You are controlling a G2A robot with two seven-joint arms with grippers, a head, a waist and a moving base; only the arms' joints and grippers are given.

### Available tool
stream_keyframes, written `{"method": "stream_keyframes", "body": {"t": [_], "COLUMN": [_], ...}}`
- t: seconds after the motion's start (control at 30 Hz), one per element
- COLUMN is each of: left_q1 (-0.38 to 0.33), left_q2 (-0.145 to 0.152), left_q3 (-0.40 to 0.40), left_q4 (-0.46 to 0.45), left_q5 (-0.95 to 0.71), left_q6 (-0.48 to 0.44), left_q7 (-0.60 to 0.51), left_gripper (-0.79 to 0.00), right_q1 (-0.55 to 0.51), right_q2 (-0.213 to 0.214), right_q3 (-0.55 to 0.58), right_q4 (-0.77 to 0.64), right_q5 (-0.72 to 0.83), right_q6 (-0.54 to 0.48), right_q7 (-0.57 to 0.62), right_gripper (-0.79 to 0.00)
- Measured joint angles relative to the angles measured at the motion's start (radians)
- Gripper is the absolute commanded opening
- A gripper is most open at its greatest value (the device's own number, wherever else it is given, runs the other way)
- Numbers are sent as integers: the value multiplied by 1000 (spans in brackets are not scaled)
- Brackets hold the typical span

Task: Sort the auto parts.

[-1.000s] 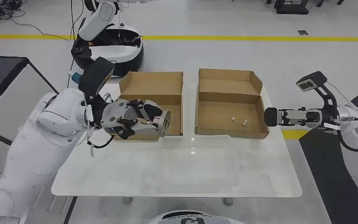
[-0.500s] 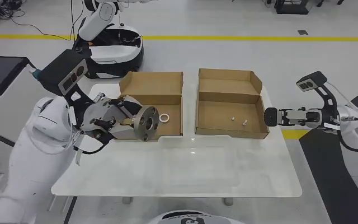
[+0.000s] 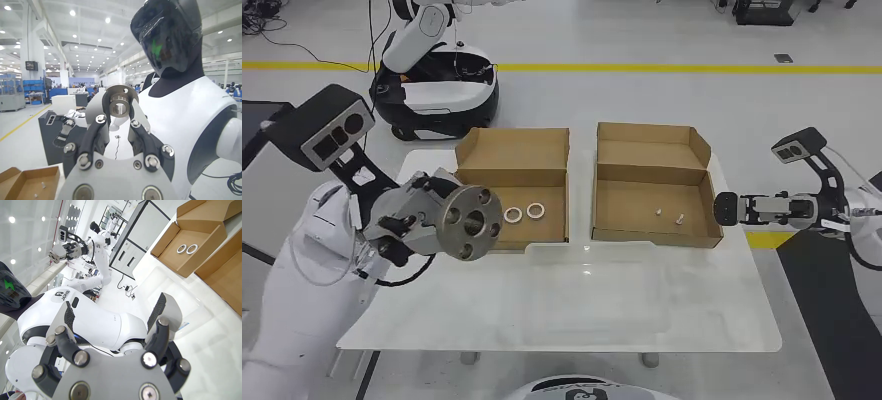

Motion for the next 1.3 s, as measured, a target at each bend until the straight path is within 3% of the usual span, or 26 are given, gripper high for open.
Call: {"method": "stream_keyframes", "body": {"t": [0.2,0.6,0.8,0.97,1.3], "left_q1": [17,66,84,93,109], "left_q2": [-23,-99,-127,-129,-105], "left_q3": [-10,-84,-105,-109,-145], "left_q4": [-21,-54,-58,-46,10], "left_q5": [-131,-328,-331,-262,-83], "left_q6": [0,0,0,0,51], "left_q7": [-64,-66,-66,-66,-118], "left_gripper": [-785,-785,-785,-785,-785], "right_q1": [0,0,0,0,0], "right_q2": [0,0,0,0,0], "right_q3": [0,0,0,0,0], "right_q4": [0,0,0,0,0], "right_q5": [0,0,0,0,0], "right_q6": [0,0,0,0,0], "right_q7": [0,0,0,0,0], "right_gripper": [0,0,0,0,0]}}
